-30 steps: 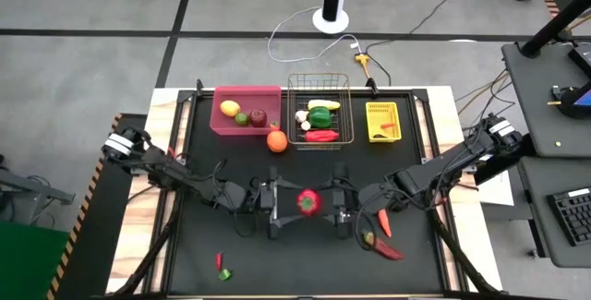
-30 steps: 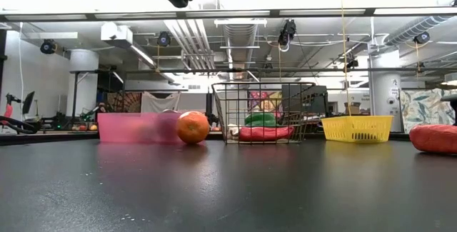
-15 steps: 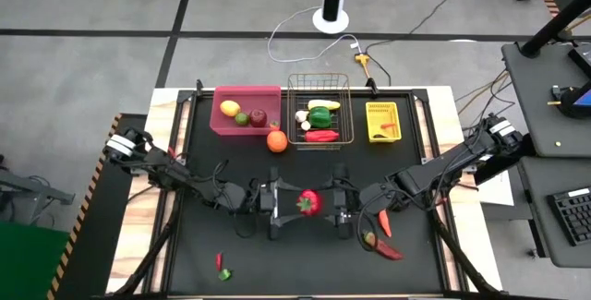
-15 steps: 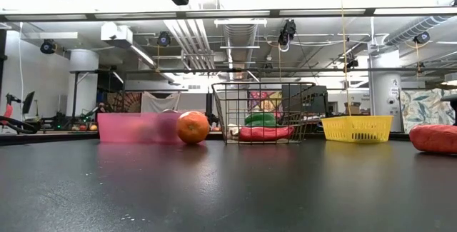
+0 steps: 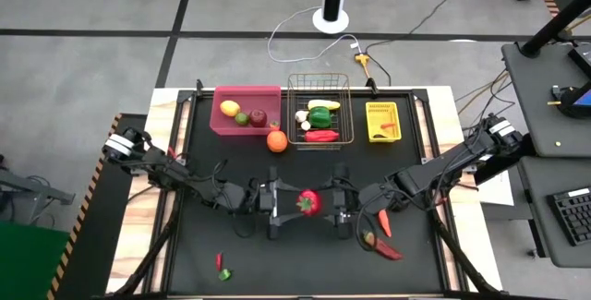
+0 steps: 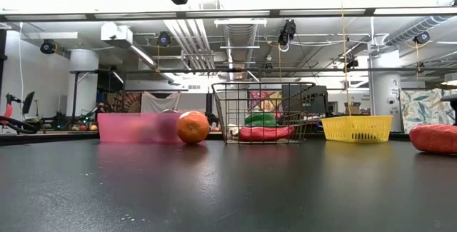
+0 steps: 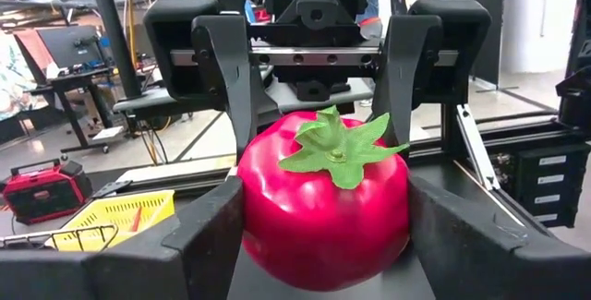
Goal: Sort produce into baskets
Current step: Put the red tomato into the red bin, then put the big orange carrot into the gold mesh basket
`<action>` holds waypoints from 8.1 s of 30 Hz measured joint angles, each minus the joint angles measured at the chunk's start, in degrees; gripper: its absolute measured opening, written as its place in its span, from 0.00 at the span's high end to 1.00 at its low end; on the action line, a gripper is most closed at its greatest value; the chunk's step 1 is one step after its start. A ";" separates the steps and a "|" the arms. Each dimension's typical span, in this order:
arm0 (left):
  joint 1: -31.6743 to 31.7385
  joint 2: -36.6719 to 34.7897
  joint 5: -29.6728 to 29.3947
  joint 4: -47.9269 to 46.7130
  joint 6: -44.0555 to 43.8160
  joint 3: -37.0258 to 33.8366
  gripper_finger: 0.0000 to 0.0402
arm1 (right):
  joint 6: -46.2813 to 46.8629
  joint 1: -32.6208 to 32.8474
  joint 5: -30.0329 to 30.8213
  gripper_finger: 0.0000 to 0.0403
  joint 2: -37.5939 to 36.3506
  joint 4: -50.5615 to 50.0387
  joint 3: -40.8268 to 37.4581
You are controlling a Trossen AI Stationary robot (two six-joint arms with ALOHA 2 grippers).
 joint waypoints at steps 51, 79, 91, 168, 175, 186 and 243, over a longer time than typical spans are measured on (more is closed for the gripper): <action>46.77 -27.04 2.27 -63.04 -11.58 0.02 0.39 | -0.90 -0.04 0.12 0.19 -5.18 -0.51 -0.04; 69.79 -3.75 13.71 -59.67 -5.99 7.63 0.39 | -1.03 -0.39 0.14 0.19 -5.18 -1.68 -0.04; 69.79 -2.40 13.58 -59.42 -6.21 7.52 0.27 | -1.02 -0.44 0.12 0.19 -5.18 -2.61 -0.04; 8.37 -26.34 -16.31 -70.31 -31.78 4.07 0.22 | 69.12 1.44 -22.68 0.19 7.72 -66.30 2.27; 8.37 -23.23 -16.49 -70.25 -31.81 4.09 0.22 | 69.06 1.25 -22.63 0.19 7.74 -63.51 0.46; 8.37 -22.13 -16.57 -69.63 -31.91 5.05 0.22 | 69.03 -0.60 -22.52 0.19 7.74 -57.95 -3.95; 4.70 -22.21 -17.97 -69.64 -35.97 5.40 0.22 | 30.96 -13.47 0.75 0.63 7.91 -40.84 14.15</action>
